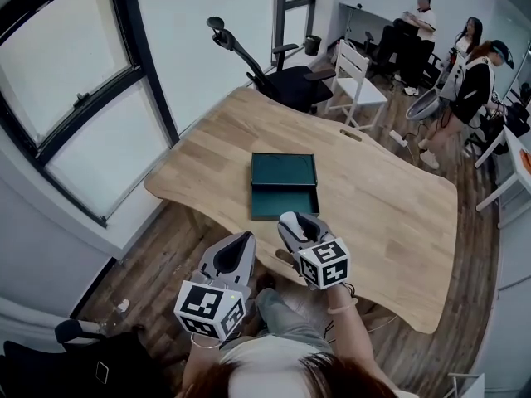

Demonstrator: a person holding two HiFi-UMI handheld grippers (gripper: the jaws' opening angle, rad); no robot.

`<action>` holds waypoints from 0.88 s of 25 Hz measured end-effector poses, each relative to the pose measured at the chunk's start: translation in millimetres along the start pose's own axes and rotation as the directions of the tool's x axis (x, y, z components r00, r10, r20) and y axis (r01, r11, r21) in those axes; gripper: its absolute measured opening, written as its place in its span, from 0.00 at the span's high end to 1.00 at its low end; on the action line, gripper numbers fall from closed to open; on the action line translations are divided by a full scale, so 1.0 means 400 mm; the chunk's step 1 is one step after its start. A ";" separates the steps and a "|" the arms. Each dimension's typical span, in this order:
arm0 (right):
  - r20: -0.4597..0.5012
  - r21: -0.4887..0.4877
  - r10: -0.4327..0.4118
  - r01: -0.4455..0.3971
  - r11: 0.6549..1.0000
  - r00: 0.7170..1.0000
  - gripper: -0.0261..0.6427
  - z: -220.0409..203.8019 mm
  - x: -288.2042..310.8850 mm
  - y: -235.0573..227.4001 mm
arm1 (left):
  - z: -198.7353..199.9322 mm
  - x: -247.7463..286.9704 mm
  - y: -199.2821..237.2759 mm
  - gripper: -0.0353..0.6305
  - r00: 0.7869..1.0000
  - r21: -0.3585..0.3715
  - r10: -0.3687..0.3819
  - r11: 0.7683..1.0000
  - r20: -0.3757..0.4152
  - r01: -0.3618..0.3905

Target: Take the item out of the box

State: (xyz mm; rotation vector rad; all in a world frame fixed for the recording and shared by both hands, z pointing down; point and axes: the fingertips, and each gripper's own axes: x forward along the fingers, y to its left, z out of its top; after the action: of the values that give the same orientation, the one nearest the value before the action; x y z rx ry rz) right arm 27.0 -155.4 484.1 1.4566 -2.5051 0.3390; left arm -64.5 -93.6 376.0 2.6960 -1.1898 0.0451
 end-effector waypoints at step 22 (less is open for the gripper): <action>0.156 0.001 -0.032 0.033 0.999 0.987 0.68 0.079 -0.186 0.067 | -0.014 -0.013 -0.094 0.94 0.998 0.005 -0.066 0.998 0.014 0.066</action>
State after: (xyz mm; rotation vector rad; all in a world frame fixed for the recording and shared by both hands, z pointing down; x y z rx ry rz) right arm 37.1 -91.3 429.1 1.5785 -2.5968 0.2254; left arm -40.0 -64.0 374.9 2.7424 -1.1044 0.0199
